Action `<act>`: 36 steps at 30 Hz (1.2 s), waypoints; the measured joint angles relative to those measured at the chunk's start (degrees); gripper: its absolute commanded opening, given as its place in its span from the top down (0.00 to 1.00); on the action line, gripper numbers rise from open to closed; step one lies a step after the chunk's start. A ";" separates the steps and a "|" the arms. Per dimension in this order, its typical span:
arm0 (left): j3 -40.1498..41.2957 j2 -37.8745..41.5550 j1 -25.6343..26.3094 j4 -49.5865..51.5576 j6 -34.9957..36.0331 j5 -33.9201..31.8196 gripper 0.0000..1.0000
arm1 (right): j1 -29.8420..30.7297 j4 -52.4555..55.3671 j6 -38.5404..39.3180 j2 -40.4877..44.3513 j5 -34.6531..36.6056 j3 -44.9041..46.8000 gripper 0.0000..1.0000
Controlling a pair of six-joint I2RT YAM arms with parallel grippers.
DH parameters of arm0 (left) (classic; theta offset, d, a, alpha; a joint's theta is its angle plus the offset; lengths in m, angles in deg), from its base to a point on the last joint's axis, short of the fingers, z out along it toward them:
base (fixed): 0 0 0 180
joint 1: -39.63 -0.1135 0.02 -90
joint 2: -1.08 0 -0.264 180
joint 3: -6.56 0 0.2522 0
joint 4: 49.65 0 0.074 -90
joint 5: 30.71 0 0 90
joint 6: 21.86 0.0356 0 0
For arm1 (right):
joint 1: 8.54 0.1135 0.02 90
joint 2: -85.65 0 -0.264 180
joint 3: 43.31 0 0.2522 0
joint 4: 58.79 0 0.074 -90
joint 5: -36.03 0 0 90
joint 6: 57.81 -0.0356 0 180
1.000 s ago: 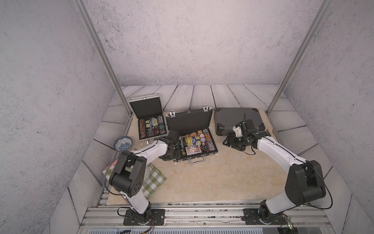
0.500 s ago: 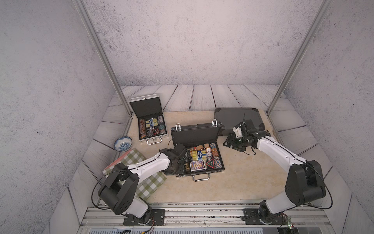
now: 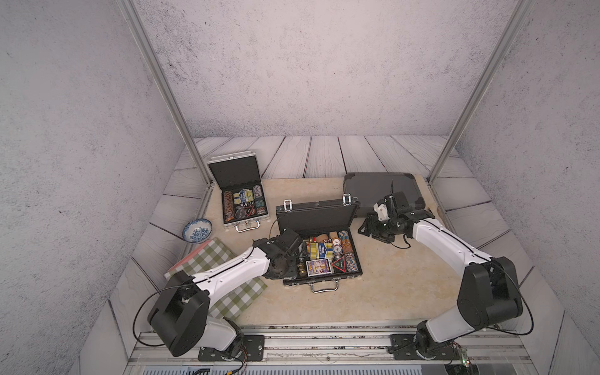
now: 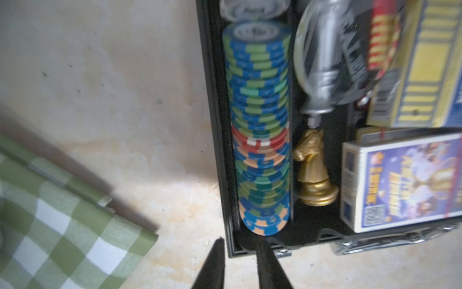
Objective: Close the poker set cases
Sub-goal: Move the poker set case to the center of the board, then close the lid of the poker set case.
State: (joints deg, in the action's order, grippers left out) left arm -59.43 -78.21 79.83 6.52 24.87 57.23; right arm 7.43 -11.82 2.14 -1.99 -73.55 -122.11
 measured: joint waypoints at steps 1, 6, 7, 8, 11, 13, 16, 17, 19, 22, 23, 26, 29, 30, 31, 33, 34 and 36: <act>-0.72 0.46 -0.37 0.35 0.26 -0.15 0.67 | 0.00 0.00 0.04 0.00 0.02 0.00 0.34; -3.02 2.62 -5.25 1.66 2.23 0.85 0.65 | 0.00 0.02 0.13 0.00 0.00 0.00 0.34; -3.17 3.23 -6.64 1.73 2.60 1.55 0.65 | 0.00 0.02 0.15 0.00 0.00 0.00 0.34; -3.26 4.00 -8.37 1.57 2.93 2.38 0.64 | 0.00 0.02 0.17 0.00 0.00 0.00 0.34; -3.28 6.56 -14.21 -0.28 3.37 6.54 0.63 | 0.00 0.07 0.28 0.00 -0.02 0.00 0.34; -3.48 7.15 -17.99 -1.95 3.30 9.64 0.62 | 0.00 0.02 0.31 0.00 -0.04 0.09 0.34; -4.94 5.64 -21.77 -3.76 2.84 12.98 0.61 | 0.00 -0.26 0.26 0.00 -0.31 0.87 0.34; -5.70 4.70 -22.62 -4.57 2.51 13.97 0.60 | 0.00 -0.48 0.17 0.00 -0.44 1.44 0.34; -7.21 2.73 -24.04 -6.08 1.68 15.63 0.58 | 0.00 -1.01 0.00 0.00 -0.83 2.58 0.34; -9.84 -0.68 -26.71 -8.07 0.42 17.44 0.56 | 0.02 -1.86 -0.68 0.02 -1.51 4.39 0.34; -10.93 -1.95 -27.78 -8.63 0.07 17.81 0.56 | 0.04 -2.21 -0.98 0.11 -1.57 4.94 0.34; -14.38 -5.55 -30.12 -9.33 -0.37 17.90 0.56 | 0.11 -3.13 -1.73 0.57 -2.08 6.14 0.34; -17.66 -8.87 -31.67 -10.21 -0.74 17.81 0.56 | 0.44 -4.28 -2.89 1.31 -2.97 6.88 0.34; -18.51 -9.84 -32.04 -10.67 -0.79 17.88 0.56 | 0.61 -4.68 -3.19 1.44 -3.13 7.08 0.34; -19.67 -11.06 -32.41 -11.10 -0.81 18.03 0.56 | 0.87 -5.33 -3.82 1.68 -3.37 7.41 0.34; -22.56 -13.77 -32.92 -11.41 -0.76 18.84 0.56 | 1.44 -6.84 -5.03 1.97 -3.93 8.15 0.36; -24.20 -15.17 -33.07 -11.52 -0.74 19.54 0.56 | 1.77 -7.87 -5.99 2.05 -4.09 8.74 0.38; -27.74 -17.92 -33.09 -11.61 -0.72 21.38 0.56 | 2.16 -10.38 -8.44 2.16 -4.13 10.36 0.40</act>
State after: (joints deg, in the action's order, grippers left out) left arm -87.16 -96.13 46.74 -5.09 24.15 78.61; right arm 9.59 -22.20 -6.29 0.18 -77.68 -111.75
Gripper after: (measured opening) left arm 0.443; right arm 0.616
